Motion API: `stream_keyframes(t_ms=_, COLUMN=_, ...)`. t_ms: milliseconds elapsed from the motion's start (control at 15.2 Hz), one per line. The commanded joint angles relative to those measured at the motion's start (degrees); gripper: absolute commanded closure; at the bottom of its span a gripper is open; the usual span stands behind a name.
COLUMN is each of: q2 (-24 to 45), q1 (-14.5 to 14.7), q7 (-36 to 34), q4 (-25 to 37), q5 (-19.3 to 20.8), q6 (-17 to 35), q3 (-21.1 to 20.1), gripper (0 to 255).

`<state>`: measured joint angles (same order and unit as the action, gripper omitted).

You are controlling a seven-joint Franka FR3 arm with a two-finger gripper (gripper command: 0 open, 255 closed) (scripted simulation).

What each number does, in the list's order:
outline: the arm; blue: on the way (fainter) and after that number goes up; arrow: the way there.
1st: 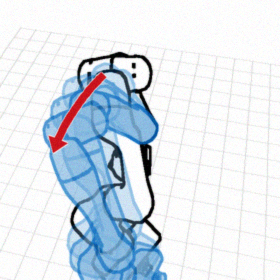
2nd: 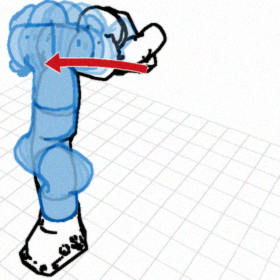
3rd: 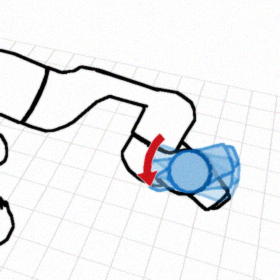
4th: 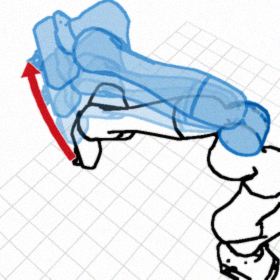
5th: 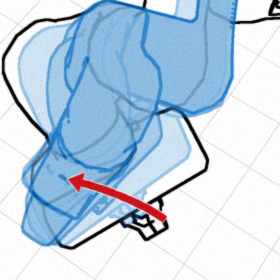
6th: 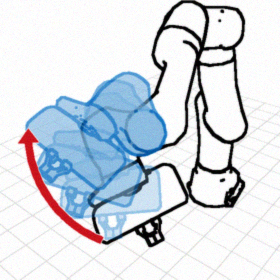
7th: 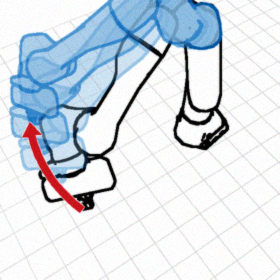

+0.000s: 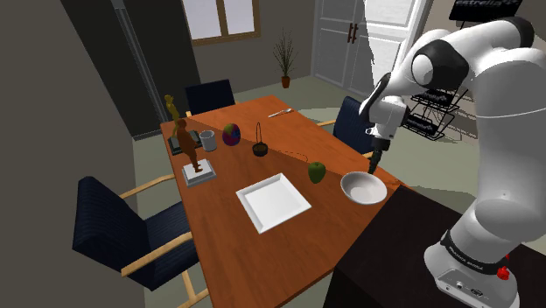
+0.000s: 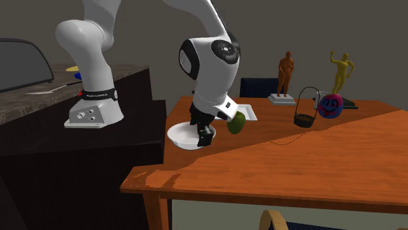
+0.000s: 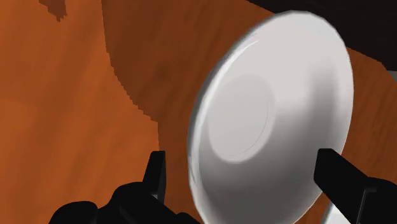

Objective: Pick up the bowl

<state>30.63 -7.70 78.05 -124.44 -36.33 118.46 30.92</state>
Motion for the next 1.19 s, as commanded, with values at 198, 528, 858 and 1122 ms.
stream_keyframes(t_ms=198, q2=5.02, q1=-1.75, q7=2.31, q4=2.61, q5=-2.86, q6=1.13, q3=-2.34, gripper=0)
stream_keyframes(t_ms=528, q2=7.67, q1=-2.6, q7=3.48, q4=3.59, q5=-4.39, q6=2.38, q3=-3.54, gripper=0)
stream_keyframes(t_ms=858, q2=7.62, q1=-2.57, q7=3.45, q4=3.55, q5=-4.38, q6=2.38, q3=-3.53, gripper=255)
stream_keyframes(t_ms=1122, q2=7.61, q1=-2.56, q7=3.45, q4=3.53, q5=-4.38, q6=2.39, q3=-3.53, gripper=255)
